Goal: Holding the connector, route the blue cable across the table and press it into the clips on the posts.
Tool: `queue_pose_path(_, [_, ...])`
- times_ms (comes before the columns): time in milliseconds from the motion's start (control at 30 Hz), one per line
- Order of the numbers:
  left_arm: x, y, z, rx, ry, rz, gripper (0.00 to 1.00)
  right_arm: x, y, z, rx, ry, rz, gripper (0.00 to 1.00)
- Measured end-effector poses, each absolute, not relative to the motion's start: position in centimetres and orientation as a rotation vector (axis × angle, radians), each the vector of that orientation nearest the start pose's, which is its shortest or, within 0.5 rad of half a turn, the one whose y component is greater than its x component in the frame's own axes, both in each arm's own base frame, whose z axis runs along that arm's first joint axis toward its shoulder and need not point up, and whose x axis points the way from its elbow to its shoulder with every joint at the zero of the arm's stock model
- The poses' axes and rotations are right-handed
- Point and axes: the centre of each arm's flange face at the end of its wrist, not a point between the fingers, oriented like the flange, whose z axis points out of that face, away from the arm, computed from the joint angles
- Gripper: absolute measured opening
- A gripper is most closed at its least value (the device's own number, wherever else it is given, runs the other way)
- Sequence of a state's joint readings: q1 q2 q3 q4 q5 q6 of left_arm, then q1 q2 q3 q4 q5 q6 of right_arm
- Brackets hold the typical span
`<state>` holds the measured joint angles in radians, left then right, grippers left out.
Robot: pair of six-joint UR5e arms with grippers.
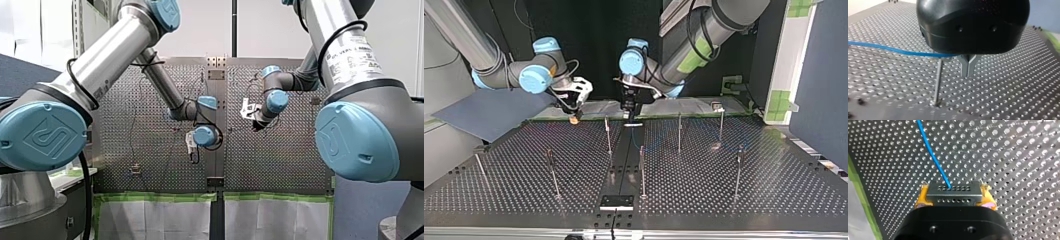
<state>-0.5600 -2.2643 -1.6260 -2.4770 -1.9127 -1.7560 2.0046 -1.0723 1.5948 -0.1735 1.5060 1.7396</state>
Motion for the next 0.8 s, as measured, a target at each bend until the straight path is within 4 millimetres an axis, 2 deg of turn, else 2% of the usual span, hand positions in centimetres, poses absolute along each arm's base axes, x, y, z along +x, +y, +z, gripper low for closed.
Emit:
queue_pose_path(267, [51.5,-43.1,10.1,0.047,1.671,-0.278,0.0,37.3,-50.3,21.3,-2.434,1.771,-2.028,0.0])
queue_pose_path(600, [55.0,-43.1,12.8,0.022,1.631,-0.267,0.0,36.2,-51.4,21.3,-2.412,1.788,-2.053,0.0])
queue_pose_path(800, [56.1,-42.3,13.2,0.015,1.628,-0.247,0.0,35.4,-52.0,21.2,-2.407,1.811,-2.052,0.0])
